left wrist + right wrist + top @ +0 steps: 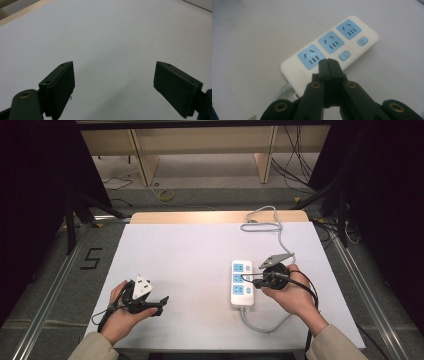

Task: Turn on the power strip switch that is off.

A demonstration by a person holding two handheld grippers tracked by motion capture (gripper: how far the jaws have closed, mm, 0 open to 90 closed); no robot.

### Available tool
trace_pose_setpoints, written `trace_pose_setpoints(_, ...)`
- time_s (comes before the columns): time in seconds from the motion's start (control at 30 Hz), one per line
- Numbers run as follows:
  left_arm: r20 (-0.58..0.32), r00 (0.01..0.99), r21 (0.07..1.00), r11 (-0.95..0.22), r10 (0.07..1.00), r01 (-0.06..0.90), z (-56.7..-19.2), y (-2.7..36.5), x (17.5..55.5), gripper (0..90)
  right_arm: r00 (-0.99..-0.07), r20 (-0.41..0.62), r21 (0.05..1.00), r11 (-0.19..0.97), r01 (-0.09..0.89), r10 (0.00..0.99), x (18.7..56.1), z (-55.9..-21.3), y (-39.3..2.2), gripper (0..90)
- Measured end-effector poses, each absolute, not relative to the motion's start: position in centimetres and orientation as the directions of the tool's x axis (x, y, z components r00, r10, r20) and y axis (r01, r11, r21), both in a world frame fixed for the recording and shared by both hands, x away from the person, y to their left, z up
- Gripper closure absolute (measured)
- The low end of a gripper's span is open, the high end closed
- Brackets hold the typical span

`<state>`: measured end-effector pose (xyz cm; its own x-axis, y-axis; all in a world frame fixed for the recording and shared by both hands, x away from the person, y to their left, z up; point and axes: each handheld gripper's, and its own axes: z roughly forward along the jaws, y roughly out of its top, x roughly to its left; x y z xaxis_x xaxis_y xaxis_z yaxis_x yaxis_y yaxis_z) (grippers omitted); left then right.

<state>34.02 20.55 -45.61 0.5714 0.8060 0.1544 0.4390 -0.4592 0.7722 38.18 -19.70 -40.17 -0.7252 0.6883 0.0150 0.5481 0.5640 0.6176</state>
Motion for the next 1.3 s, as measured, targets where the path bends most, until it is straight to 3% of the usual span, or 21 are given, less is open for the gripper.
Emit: trace_pose_setpoints(1.3, 0.156, 0.578, 0.771, -0.465, 0.801, 0.435, -45.6, 20.5, 34.0, 16.8, -0.741, 0.01, 0.58, 0.6, 0.551, 0.672, 39.3, -41.3, -18.3, 90.0)
